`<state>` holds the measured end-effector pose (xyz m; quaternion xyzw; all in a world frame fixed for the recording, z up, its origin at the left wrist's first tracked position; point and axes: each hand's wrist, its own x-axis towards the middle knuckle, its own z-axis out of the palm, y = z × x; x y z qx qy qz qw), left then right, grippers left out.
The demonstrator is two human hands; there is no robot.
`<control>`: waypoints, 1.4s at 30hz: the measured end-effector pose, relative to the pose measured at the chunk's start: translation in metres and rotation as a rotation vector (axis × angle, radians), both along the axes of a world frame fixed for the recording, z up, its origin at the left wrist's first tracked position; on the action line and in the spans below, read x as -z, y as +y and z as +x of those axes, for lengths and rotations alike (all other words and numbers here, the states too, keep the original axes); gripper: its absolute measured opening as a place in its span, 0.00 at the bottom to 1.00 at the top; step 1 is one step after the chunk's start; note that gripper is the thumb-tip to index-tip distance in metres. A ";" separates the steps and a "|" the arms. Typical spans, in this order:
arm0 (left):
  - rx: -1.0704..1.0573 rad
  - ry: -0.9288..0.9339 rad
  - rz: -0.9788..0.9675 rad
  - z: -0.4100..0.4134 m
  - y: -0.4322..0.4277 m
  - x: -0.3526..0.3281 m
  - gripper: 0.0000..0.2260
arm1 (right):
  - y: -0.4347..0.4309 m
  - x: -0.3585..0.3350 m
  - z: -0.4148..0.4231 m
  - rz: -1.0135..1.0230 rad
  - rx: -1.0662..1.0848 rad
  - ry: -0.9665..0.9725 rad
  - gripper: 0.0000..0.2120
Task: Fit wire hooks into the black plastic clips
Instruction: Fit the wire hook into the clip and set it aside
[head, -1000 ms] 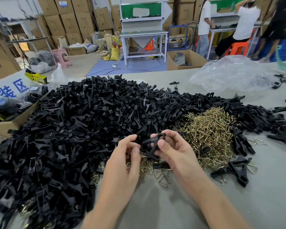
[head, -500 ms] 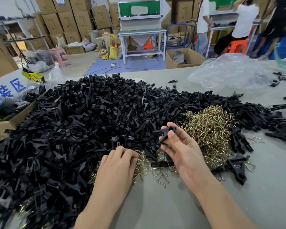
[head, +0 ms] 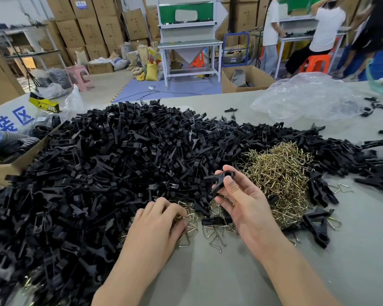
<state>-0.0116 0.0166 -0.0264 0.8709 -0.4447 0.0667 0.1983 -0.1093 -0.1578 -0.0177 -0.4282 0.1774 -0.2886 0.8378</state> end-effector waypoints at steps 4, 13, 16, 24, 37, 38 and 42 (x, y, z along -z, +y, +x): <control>-0.021 -0.014 -0.038 -0.002 0.001 -0.002 0.11 | 0.000 0.000 0.000 0.010 0.004 0.001 0.18; -0.106 0.333 -0.464 -0.004 -0.001 -0.005 0.14 | 0.000 -0.002 -0.001 0.026 -0.028 -0.014 0.18; -0.127 0.386 -0.515 -0.004 -0.002 -0.006 0.16 | 0.002 -0.004 -0.002 0.017 -0.059 -0.025 0.18; -0.190 0.550 -0.674 -0.001 -0.002 -0.009 0.10 | 0.009 -0.004 -0.001 0.025 -0.193 -0.055 0.13; -0.050 0.113 -0.108 0.006 0.008 -0.012 0.10 | 0.021 0.006 0.002 -0.170 -0.370 0.086 0.17; -0.042 0.128 -0.083 0.009 0.010 -0.013 0.11 | 0.020 0.007 0.003 -0.171 -0.370 0.090 0.17; -0.020 0.180 -0.029 0.016 0.016 -0.015 0.14 | 0.020 0.007 0.004 -0.189 -0.376 0.100 0.19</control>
